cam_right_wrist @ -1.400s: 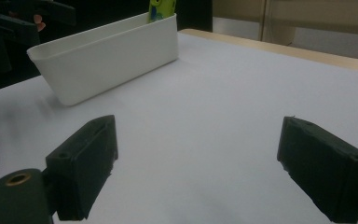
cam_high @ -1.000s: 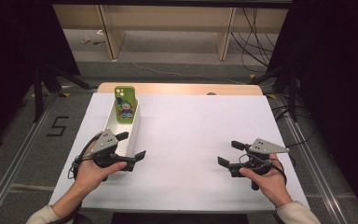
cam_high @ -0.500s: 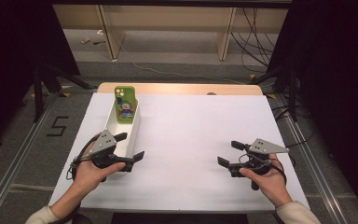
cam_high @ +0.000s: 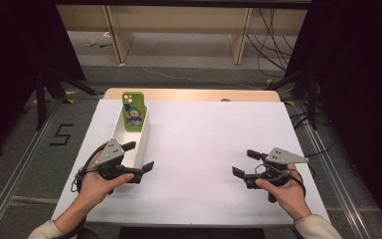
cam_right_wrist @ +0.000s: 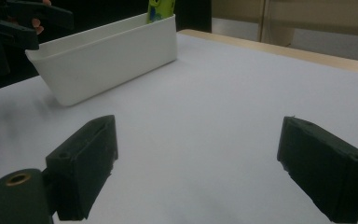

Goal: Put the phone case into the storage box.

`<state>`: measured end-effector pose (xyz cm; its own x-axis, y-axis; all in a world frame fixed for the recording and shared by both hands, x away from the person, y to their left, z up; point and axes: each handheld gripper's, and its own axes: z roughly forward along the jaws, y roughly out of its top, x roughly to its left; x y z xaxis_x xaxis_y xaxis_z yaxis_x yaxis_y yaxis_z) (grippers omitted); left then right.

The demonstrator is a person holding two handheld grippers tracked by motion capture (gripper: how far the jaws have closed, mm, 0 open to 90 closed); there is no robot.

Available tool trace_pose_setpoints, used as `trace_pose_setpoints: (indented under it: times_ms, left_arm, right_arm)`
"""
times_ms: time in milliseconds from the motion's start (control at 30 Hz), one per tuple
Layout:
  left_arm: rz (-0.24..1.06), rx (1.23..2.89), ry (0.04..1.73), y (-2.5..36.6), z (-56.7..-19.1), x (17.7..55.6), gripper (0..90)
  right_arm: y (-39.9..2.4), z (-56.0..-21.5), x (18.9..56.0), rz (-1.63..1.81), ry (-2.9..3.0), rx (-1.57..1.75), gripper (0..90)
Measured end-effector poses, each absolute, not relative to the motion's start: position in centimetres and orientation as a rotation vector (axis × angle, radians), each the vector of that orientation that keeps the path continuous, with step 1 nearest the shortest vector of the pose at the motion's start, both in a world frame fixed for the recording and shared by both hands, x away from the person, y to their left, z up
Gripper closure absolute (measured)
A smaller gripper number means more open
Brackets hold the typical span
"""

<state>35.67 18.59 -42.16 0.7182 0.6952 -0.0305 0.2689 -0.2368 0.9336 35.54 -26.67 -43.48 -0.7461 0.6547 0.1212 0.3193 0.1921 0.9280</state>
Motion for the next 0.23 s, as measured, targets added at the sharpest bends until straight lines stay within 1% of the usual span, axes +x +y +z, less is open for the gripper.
trace_pose_setpoints:
  times_ms: [233]
  left_arm:
    - [0.479, 1.82, 0.755, 18.54, -42.2, 35.69, 7.2]
  right_arm:
    - [-26.59, -43.55, 35.54, 1.575, 2.173, 0.921, 13.3]
